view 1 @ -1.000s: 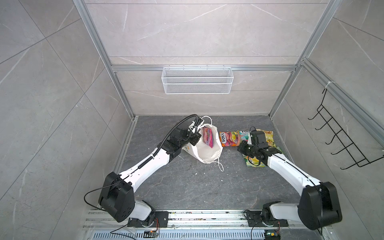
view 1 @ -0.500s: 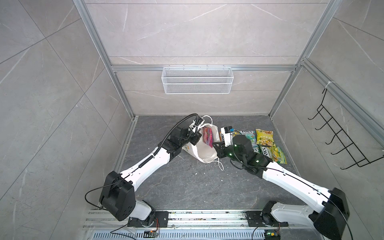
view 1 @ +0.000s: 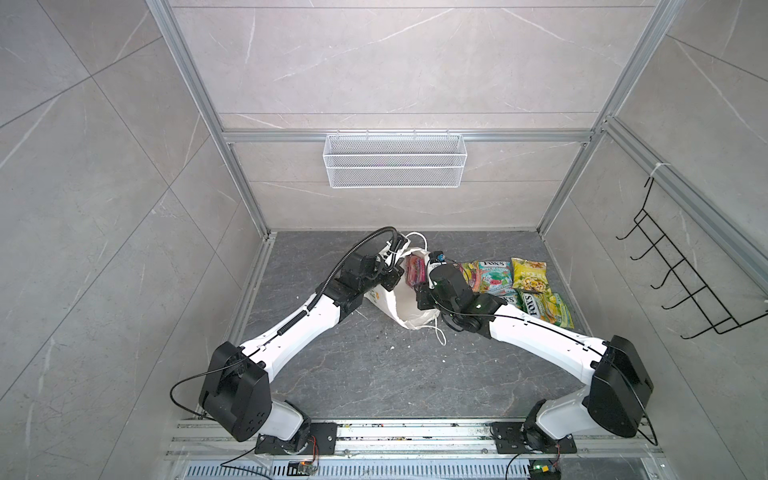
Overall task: Take the snacks out of the paper bag
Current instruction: 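Reach the right gripper over to the paper bag and down inside, then grasp the pink Fox's Berries packet inside the bag with the right gripper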
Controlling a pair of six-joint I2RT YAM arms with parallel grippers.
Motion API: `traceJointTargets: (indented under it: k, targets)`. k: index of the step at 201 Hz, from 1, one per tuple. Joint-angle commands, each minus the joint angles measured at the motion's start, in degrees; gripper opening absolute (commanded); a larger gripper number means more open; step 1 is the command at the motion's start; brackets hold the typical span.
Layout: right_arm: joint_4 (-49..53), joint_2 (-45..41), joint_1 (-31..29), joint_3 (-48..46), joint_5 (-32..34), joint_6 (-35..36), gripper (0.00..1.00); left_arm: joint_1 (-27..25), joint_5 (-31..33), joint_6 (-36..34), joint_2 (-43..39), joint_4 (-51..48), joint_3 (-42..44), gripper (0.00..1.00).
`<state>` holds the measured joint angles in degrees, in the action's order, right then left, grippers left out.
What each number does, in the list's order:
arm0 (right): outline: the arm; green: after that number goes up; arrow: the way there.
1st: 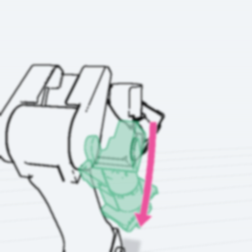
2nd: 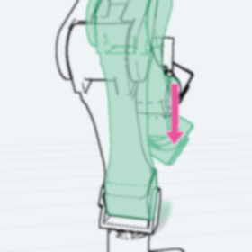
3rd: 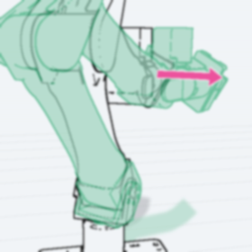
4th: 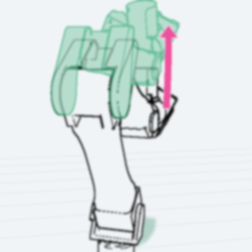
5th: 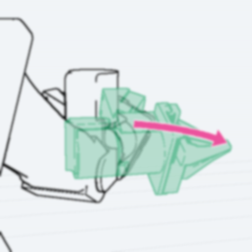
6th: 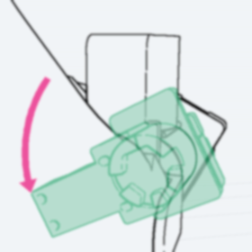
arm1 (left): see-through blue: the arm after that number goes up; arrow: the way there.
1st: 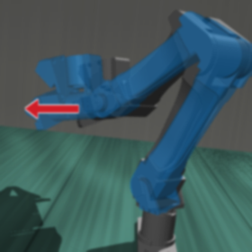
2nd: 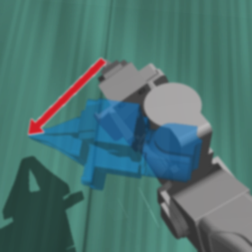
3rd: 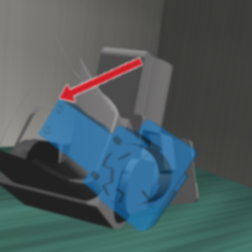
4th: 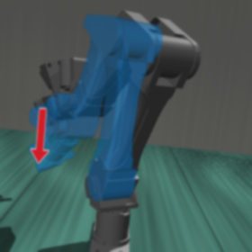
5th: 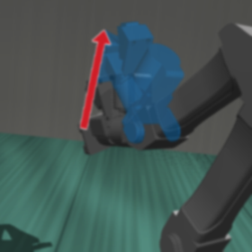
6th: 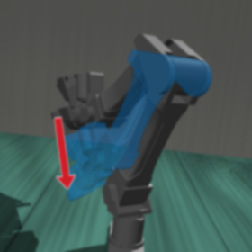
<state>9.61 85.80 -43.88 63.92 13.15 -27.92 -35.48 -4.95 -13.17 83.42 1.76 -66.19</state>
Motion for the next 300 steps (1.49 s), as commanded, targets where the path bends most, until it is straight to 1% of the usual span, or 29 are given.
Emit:
traceJointTargets:
  k: [1, 19, 42, 68, 92, 115, 151, 176, 192, 211, 235, 260, 270, 288, 300]
  targets:
    - [2.97, 0.59, 0.93, 2.03, 3.18, -3.1, 0.29, -0.11, -2.12, 0.95, -0.75, 1.95, -1.58, 0.0]
    - [2.86, 1.2, 2.33, 1.74, 2.37, -4.49, 0.29, -0.14, -2.08, 0.95, -0.97, 2.11, -1.53, 0.0]
    - [3.26, 3.1, 3.75, 2.62, -0.29, -5.51, 0.29, -0.11, -2.24, 1.12, -1.16, 2.58, -1.4, 0.0]
    - [4.59, 6.21, 3.8, 5.1, -1.18, -5.78, 0.28, -0.22, -2.77, 1.46, -0.84, 2.6, -1.67, 0.0]
    - [3.04, 8.58, 3.8, 5.98, -2.33, -5.96, 0.28, -0.37, -3.06, 1.74, -0.66, 2.72, -1.9, 0.0]
    - [3.08, 11.52, 3.8, 7.29, 0.17, -6.71, 0.29, -0.63, -3.3, 1.92, -0.8, 2.99, -1.85, 0.0]
    - [1.19, 14.3, 3.8, 7.08, 4.48, -8.22, 0.33, -0.64, -3.57, 2.01, -1.02, 3.27, -1.83, 0.0]
    - [-2.62, 13.91, 3.8, 4.97, 4.66, -7.83, 0.34, -0.77, -3.68, 2.01, -1.24, 3.11, -2.16, 0.0]
    - [-6.62, 12.05, 3.49, 2.77, 2.28, -5.16, 0.34, -0.75, -3.56, 2.01, -1.4, 3.06, -2.27, 0.0]
    - [-7.9, 8.93, 2.11, 1.2, 2.02, -2.05, 0.34, -0.73, -3.27, 2.01, -1.33, 2.9, -2.28, 0.0]
    - [-13.13, 3.16, 0.49, -4.14, 1.86, 1.34, 0.36, -0.73, -3.0, 2.16, -1.11, 2.89, -2.22, 0.0]
    - [-23.29, -1.31, -0.53, -11.77, -1.13, 4.53, 0.36, -0.73, -2.93, 2.61, -1.01, 3.36, -2.0, 0.0]
    - [-25.74, -1.69, -0.85, -13.67, -2.74, 6.02, 0.36, -0.73, -3.03, 2.65, -0.98, 3.51, -1.92, 0.0]
    - [-26.2, -0.06, -1.05, -14.09, -4.85, 7.21, 0.35, -0.73, -3.0, 2.62, -0.98, 3.54, -1.9, 0.0]
    - [-26.24, 1.28, -1.29, -14.09, -4.94, 6.97, 0.34, -0.73, -2.98, 2.62, -0.9, 3.51, -1.89, 0.0]
